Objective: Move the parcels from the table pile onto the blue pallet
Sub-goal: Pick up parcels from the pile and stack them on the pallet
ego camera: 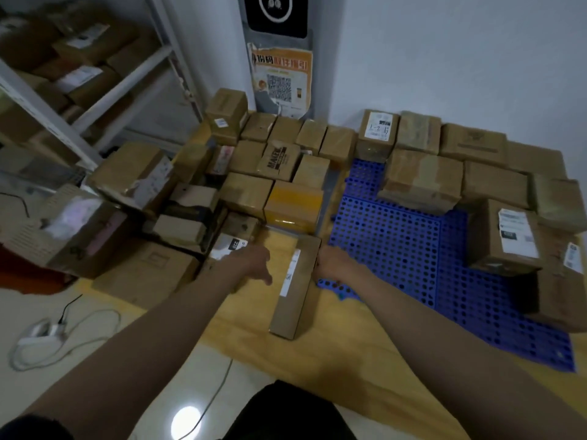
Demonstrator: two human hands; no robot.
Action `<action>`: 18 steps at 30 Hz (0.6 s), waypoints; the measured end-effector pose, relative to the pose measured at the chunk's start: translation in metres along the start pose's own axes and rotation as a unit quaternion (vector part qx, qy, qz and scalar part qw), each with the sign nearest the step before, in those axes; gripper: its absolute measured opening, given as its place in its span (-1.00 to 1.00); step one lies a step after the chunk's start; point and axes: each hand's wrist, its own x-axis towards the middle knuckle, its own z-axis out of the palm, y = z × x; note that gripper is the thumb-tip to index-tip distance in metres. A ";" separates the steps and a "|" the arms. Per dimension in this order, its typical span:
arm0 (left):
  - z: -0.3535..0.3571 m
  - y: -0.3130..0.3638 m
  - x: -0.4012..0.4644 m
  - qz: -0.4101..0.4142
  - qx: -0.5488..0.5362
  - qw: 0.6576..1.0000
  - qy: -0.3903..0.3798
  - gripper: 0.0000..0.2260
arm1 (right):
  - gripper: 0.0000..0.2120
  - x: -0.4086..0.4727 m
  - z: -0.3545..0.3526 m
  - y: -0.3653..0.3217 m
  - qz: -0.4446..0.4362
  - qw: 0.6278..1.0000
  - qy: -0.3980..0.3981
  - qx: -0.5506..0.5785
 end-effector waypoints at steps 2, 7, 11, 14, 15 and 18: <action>0.024 0.002 0.004 0.003 -0.018 0.999 -0.027 -0.31 | -0.72 0.004 0.024 0.002 0.029 0.998 -0.035 0.036; 0.061 0.007 0.017 0.019 -0.073 0.996 -0.047 -0.27 | -0.61 0.013 0.062 -0.001 0.033 0.995 -0.075 0.064; 0.075 0.007 0.025 0.021 -0.129 0.990 -0.060 -0.20 | -0.54 0.019 0.078 0.000 0.007 0.995 -0.067 0.071; 0.079 0.010 0.029 0.027 -0.179 0.981 -0.074 -0.27 | -0.52 0.015 0.081 0.000 -0.001 0.990 -0.050 0.133; 0.079 0.011 0.030 0.024 -0.201 0.976 -0.083 -0.32 | -0.55 0.014 0.082 0.000 -0.001 0.989 -0.046 0.137; 0.074 0.012 0.030 0.013 -0.260 0.960 -0.099 -0.45 | -0.63 0.009 0.080 0.002 0.004 0.992 -0.041 0.123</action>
